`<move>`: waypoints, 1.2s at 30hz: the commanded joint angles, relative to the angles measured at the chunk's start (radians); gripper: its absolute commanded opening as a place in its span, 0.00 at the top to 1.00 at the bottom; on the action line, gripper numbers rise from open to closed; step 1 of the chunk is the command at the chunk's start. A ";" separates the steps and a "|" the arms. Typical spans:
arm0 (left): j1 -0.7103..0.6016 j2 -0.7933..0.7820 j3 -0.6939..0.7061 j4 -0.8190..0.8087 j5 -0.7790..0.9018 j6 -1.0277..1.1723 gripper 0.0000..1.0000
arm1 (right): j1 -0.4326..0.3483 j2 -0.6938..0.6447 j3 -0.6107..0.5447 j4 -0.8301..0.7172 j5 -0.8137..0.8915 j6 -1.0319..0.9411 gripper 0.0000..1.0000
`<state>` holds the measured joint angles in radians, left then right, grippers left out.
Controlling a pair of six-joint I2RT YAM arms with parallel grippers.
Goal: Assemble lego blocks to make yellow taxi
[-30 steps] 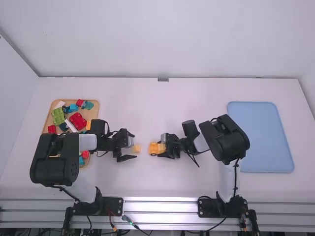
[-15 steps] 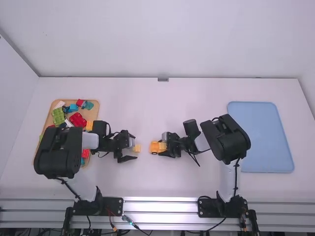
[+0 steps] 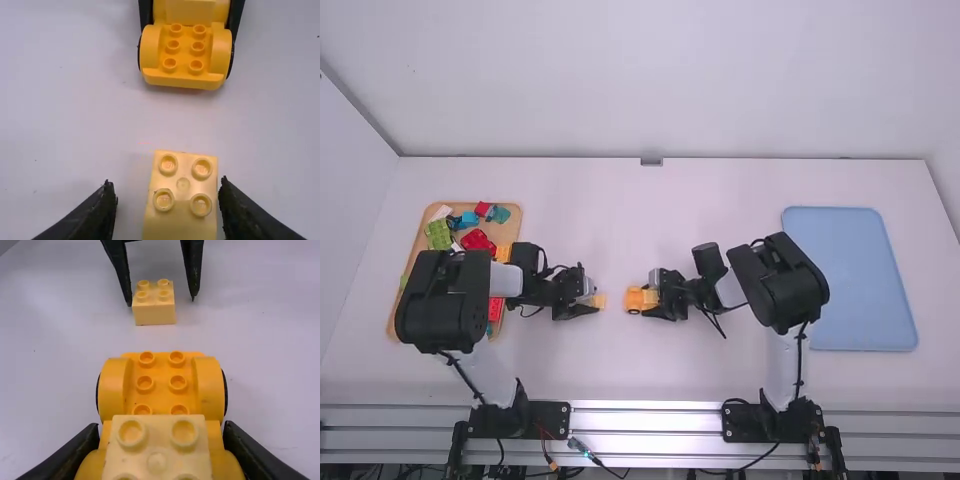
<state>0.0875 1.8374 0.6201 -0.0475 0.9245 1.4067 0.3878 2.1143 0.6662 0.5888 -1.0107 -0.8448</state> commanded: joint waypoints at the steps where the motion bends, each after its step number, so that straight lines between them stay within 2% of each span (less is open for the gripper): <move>1: -0.009 0.010 0.007 -0.005 0.029 -0.004 0.57 | -0.002 0.008 -0.011 -0.013 0.043 0.011 0.57; 2: -0.009 0.010 0.007 -0.005 0.029 -0.004 0.57 | -0.002 0.008 -0.011 -0.013 0.043 0.011 0.57; 4: -0.009 0.010 0.007 -0.008 0.028 0.005 0.67 | -0.004 0.008 -0.011 -0.013 0.043 0.011 0.57; 7: -0.009 0.010 0.007 -0.008 0.028 0.003 0.75 | -0.003 0.008 -0.011 -0.013 0.043 0.011 0.57; 14: -0.009 0.010 0.013 -0.008 0.047 -0.005 0.81 | -0.004 0.008 -0.011 -0.012 0.043 0.011 0.57; 15: -0.009 0.010 0.021 -0.017 0.073 -0.004 0.86 | -0.004 0.008 -0.011 -0.012 0.043 0.011 0.57; 16: -0.009 0.006 0.031 -0.030 0.097 -0.005 0.97 | -0.004 0.008 -0.011 -0.012 0.043 0.010 0.58; 17: -0.009 0.003 0.035 -0.037 0.106 -0.005 0.98 | -0.004 0.008 -0.011 -0.011 0.043 0.010 0.57; 22: -0.020 -0.042 0.105 -0.170 0.116 -0.005 0.98 | -0.004 0.008 -0.011 -0.009 0.044 0.011 0.56; 25: -0.041 -0.068 0.114 -0.193 0.115 -0.011 0.98 | -0.004 0.008 -0.011 -0.009 0.043 0.010 0.55; 29: -0.097 -0.106 0.104 -0.135 0.084 -0.117 0.98 | -0.004 0.008 -0.011 -0.009 0.043 0.010 0.55; 33: -0.199 -0.131 0.086 -0.026 -0.055 -0.262 0.98 | -0.004 0.008 -0.011 -0.009 0.043 0.007 0.55; 36: -0.262 -0.134 0.081 0.013 -0.080 -0.276 0.98 | -0.004 0.008 -0.011 -0.009 0.043 0.007 0.55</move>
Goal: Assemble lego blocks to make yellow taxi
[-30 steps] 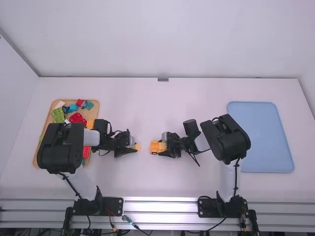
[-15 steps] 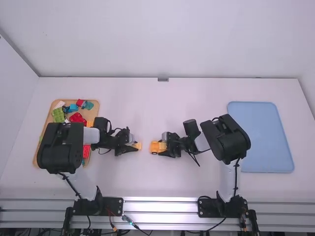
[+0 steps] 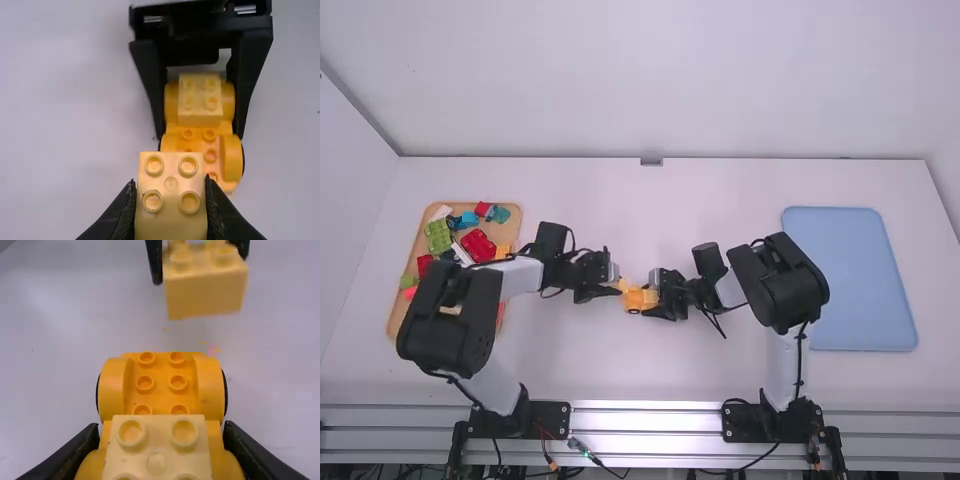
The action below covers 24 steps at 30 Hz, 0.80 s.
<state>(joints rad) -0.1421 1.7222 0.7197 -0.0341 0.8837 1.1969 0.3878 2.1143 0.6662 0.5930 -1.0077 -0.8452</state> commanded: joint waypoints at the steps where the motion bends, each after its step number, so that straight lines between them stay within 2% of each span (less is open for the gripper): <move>1: -0.048 -0.018 -0.020 0.010 -0.031 -0.067 0.98 | -0.004 0.008 -0.011 -0.014 0.040 0.007 0.55; 8: -0.056 -0.018 -0.034 0.034 0.025 -0.064 0.98 | -0.004 0.008 -0.011 -0.014 0.040 -0.013 0.53; 17: -0.060 -0.018 -0.101 0.179 0.034 -0.134 0.98 | -0.004 0.008 -0.011 -0.008 0.040 -0.019 0.53; 24: -0.085 -0.018 -0.105 0.190 0.042 -0.134 0.98 | -0.002 0.008 -0.011 0.002 0.037 -0.019 0.52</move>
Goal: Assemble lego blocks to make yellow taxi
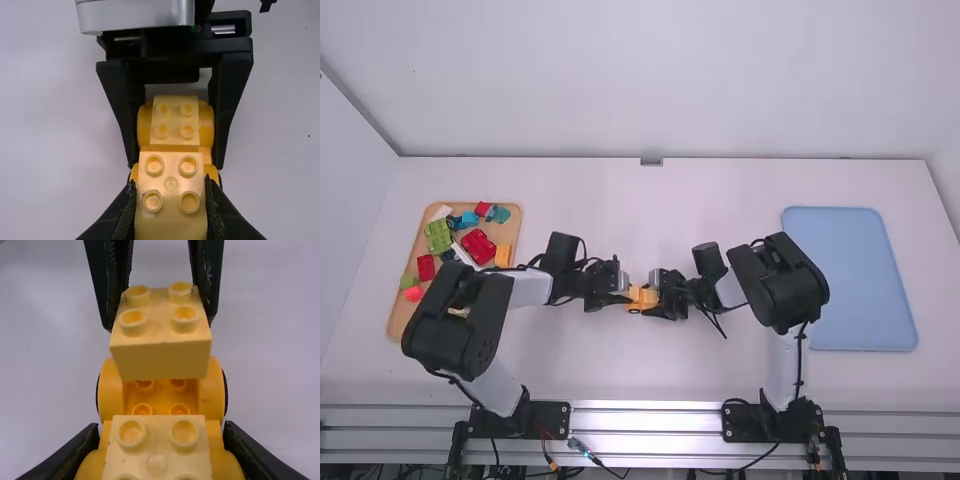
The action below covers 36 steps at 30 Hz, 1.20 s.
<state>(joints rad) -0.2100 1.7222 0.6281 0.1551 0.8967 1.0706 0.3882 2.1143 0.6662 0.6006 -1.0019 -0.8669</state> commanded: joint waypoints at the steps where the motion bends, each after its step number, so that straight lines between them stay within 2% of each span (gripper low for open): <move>1: -0.024 -0.018 -0.013 0.002 0.025 -0.008 0.98 | -0.002 0.008 -0.011 -0.005 0.031 0.003 0.52; 11: -0.051 -0.018 -0.013 0.013 -0.052 -0.026 0.99 | 0.000 0.008 -0.011 -0.006 0.030 0.003 0.53; 20: -0.052 -0.014 -0.014 0.019 -0.049 -0.026 0.98 | 0.000 0.008 -0.011 -0.006 0.031 0.003 0.55; 28: -0.052 0.049 0.016 0.032 -0.016 -0.034 0.98 | 0.021 0.008 -0.011 -0.005 0.036 -0.005 0.55; 36: -0.052 0.051 0.020 0.014 -0.026 -0.021 0.98 | -0.008 0.008 -0.011 -0.006 0.031 0.001 0.55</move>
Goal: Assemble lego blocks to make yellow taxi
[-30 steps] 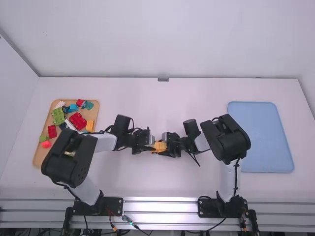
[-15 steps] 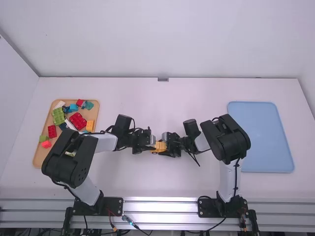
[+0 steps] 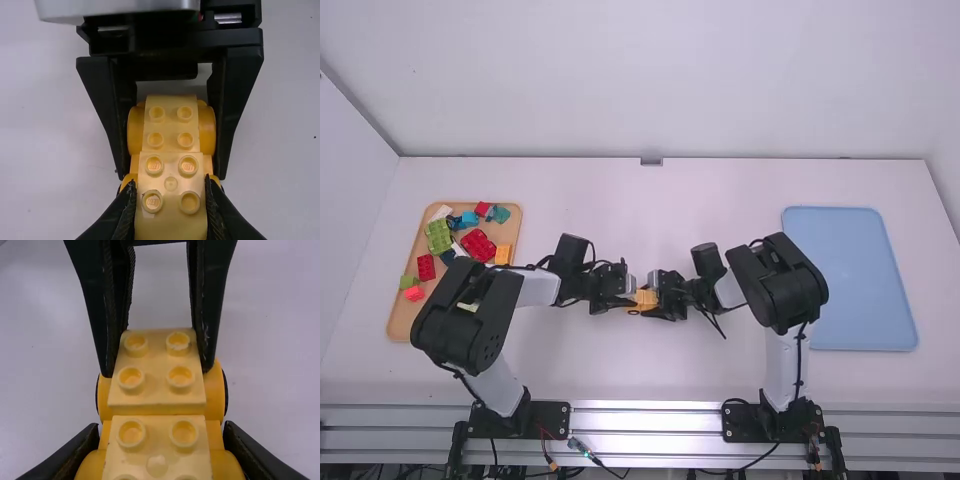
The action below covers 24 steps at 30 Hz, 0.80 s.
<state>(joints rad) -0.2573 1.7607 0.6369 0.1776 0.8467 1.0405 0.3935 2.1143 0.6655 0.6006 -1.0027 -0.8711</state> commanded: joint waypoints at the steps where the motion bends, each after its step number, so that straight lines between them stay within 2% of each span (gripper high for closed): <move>1: -0.005 0.012 0.011 -0.012 0.027 0.025 0.96 | -0.015 0.008 -0.010 -0.006 0.031 0.011 0.55; 3: -0.005 0.012 0.011 -0.011 0.027 0.029 0.88 | -0.014 0.008 -0.010 -0.006 0.032 0.011 0.55; 5: -0.005 0.012 0.011 -0.008 0.025 0.029 0.64 | -0.013 0.008 -0.010 -0.006 0.031 0.010 0.55; 6: -0.005 0.012 0.011 -0.007 0.024 0.029 0.62 | -0.013 0.008 -0.010 -0.006 0.031 0.010 0.55; 9: -0.002 0.012 0.011 0.006 0.031 0.026 0.21 | -0.013 0.008 -0.010 -0.006 0.031 0.010 0.55; 10: 0.002 0.012 0.011 0.012 0.032 0.023 0.01 | -0.013 0.008 -0.010 -0.006 0.031 0.011 0.55; 17: 0.011 -0.050 0.011 0.017 0.024 -0.032 0.01 | -0.013 0.008 -0.010 -0.006 0.032 0.011 0.54; 22: 0.050 -0.161 0.011 -0.046 0.071 -0.038 0.03 | -0.013 0.008 -0.010 -0.006 0.031 0.011 0.54; 23: 0.055 -0.172 0.011 -0.055 0.079 -0.029 0.17 | -0.013 0.008 -0.010 -0.006 0.032 0.011 0.53; 24: 0.056 -0.174 0.011 -0.059 0.081 -0.020 0.40 | -0.012 0.008 -0.010 -0.006 0.032 0.011 0.53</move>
<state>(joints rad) -0.2115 1.6093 0.6376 0.1280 0.8833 1.0126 0.3878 2.1143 0.6655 0.6025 -0.9997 -0.8665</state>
